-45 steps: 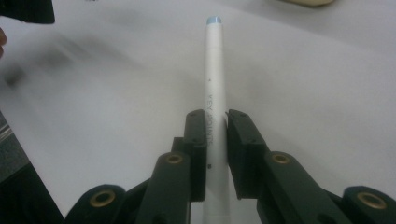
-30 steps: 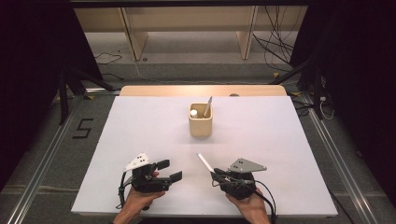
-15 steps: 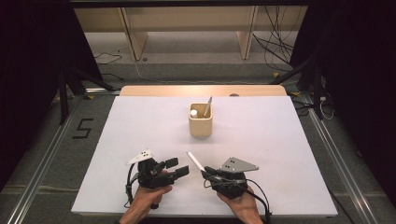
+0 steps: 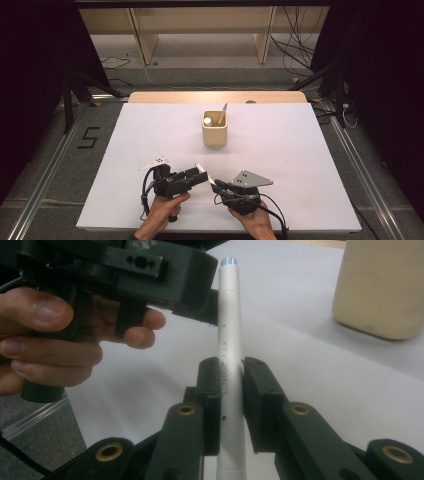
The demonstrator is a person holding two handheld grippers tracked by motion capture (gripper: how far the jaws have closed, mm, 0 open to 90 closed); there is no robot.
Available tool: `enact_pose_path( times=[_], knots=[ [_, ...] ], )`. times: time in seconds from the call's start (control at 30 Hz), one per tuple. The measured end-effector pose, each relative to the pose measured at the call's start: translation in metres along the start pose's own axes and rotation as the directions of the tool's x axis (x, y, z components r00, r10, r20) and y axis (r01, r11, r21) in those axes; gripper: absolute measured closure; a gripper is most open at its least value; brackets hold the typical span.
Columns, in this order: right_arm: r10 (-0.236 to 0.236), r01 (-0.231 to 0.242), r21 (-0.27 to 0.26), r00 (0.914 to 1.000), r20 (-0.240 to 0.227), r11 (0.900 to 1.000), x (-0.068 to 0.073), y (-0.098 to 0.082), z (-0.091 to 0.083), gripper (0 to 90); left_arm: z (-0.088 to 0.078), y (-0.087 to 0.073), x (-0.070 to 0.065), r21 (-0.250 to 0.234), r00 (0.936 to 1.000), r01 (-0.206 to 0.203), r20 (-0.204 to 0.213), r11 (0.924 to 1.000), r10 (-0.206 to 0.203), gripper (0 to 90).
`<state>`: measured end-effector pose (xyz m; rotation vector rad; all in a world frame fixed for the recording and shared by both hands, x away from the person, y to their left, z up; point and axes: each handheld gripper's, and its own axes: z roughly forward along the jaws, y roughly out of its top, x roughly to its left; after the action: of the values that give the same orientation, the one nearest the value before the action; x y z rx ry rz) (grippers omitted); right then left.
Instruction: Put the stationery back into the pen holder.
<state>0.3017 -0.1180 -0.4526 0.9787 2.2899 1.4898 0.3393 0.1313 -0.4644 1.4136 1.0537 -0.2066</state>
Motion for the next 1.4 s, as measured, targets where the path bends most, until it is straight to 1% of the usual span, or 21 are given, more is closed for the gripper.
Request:
enact_pose_path(
  times=[0.1,0.17,0.4,0.43,0.73,0.83,1.0,1.13,1.3,1.33,1.4],
  knots=[
    [0.000,0.000,-0.003,1.0000,-0.003,1.000,0.0011,-0.0002,0.0006,79.0,0.0010,-0.0001,0.0000,0.004,0.9999,0.013,0.003,0.9999,-0.013,37.7],
    [-0.005,0.005,-0.006,1.0000,-0.006,1.000,0.0021,-0.0001,0.0008,79.0,0.0021,-0.0005,0.0001,0.006,0.9994,0.032,0.013,0.9995,-0.032,39.8],
    [-0.010,0.009,-0.018,0.9998,-0.015,1.000,0.0037,-0.0003,0.0015,79.0,0.0030,0.0000,-0.0007,0.009,0.9987,0.045,0.023,0.9989,-0.045,51.0],
    [-0.010,0.010,-0.020,0.9998,-0.014,1.000,0.0042,-0.0005,0.0018,79.0,0.0028,0.0003,-0.0007,0.006,0.9982,0.054,0.026,0.9985,-0.054,52.4],
    [-0.012,0.011,-0.036,0.9996,-0.026,0.999,0.0060,-0.0008,0.0017,79.0,0.0008,0.0011,0.0017,-0.001,0.9968,0.075,0.028,0.9972,-0.075,63.8],
    [-0.014,0.013,-0.038,0.9995,-0.029,0.999,0.0062,-0.0010,0.0019,79.0,0.0002,0.0011,0.0034,-0.004,0.9960,0.084,0.031,0.9964,-0.084,69.1],
    [-0.017,0.016,-0.046,0.9994,-0.030,0.999,0.0062,-0.0027,0.0022,78.9,-0.0005,0.0012,0.0053,0.001,0.9939,0.097,0.054,0.9953,-0.097,73.2],
    [-0.022,0.020,-0.047,0.9993,-0.032,0.999,0.0068,-0.0037,0.0029,78.9,-0.0014,0.0014,0.0065,0.007,0.9902,0.113,0.082,0.9936,-0.113,76.0],
    [-0.031,0.029,-0.055,0.9988,-0.038,0.998,0.0076,-0.0040,0.0023,78.4,-0.0035,0.0027,0.0021,0.009,0.9915,0.092,0.092,0.9958,-0.092,77.6],
    [-0.032,0.029,-0.057,0.9987,-0.041,0.998,0.0074,-0.0035,0.0015,77.6,-0.0036,0.0027,0.0018,0.009,0.9916,0.089,0.094,0.9960,-0.090,77.7],
    [-0.029,0.026,-0.056,0.9986,-0.044,0.998,0.0060,-0.0032,0.0001,72.9,-0.0042,0.0031,0.0008,0.003,0.9944,0.068,0.080,0.9977,-0.068,77.8]
  ],
)
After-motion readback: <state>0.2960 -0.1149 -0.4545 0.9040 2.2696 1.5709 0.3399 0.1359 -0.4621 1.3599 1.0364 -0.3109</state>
